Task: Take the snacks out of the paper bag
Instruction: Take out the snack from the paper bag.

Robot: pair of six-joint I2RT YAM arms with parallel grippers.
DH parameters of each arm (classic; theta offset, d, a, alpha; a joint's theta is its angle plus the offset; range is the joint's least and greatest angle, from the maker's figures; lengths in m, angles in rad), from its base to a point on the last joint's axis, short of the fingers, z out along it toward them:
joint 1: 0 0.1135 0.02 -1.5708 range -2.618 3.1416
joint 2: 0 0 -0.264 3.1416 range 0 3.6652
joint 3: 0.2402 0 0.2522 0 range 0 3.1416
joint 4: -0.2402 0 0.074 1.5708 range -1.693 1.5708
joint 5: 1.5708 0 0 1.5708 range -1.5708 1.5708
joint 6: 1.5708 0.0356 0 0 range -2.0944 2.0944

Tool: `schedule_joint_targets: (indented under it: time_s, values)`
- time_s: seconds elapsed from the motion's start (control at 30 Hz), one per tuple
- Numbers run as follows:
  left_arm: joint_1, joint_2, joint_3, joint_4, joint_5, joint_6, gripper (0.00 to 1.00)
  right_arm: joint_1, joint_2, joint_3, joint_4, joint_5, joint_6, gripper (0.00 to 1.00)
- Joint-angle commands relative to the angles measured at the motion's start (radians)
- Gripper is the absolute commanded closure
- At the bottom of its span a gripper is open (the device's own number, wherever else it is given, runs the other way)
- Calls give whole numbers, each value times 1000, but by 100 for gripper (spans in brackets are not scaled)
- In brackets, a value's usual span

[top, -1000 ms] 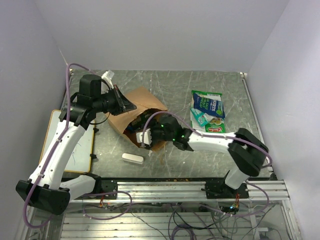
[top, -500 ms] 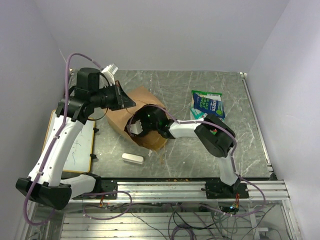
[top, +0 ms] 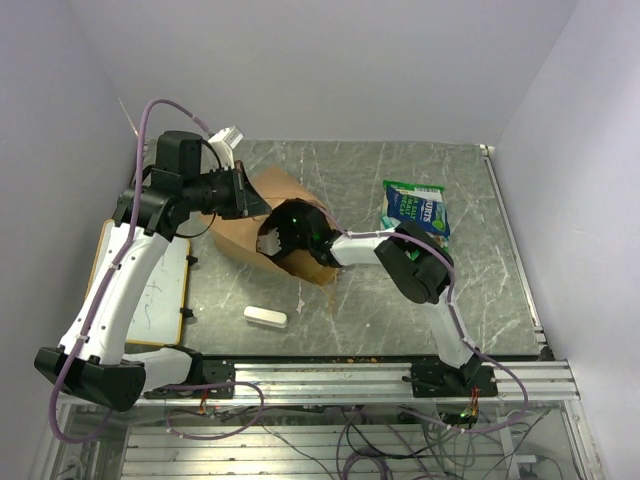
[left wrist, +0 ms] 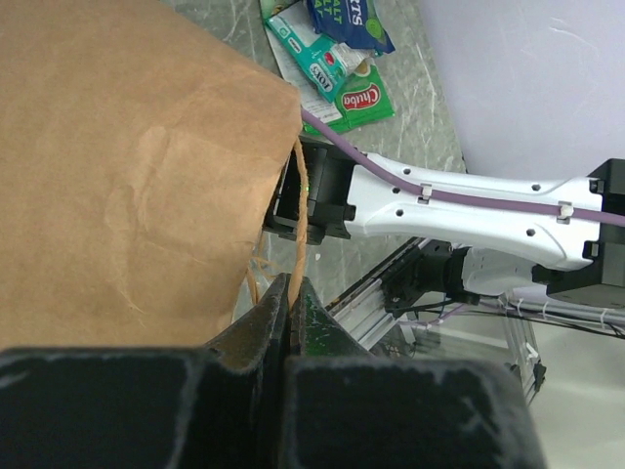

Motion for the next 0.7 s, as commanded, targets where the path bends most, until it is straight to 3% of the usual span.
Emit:
schedule_joint_targets:
  time_s: [0.0, 0.1, 0.2, 0.37, 0.67]
  values:
    - [5, -13, 37, -26, -18, 17, 93, -28, 19, 11, -1, -6, 38, 57]
    - [5, -21, 37, -23, -48, 3, 93, -34, 7, 17, 14, 0, 75, 83]
    - [6, -34, 26, -19, -79, -18, 93, -39, -18, 28, -4, -6, 113, 99]
    - [9, -50, -2, -13, -139, -66, 93, -39, -104, -27, -13, -44, 186, 100]
    - [15, -93, -96, 71, -143, -173, 93, 3, -350, -280, 68, -122, 370, 100]
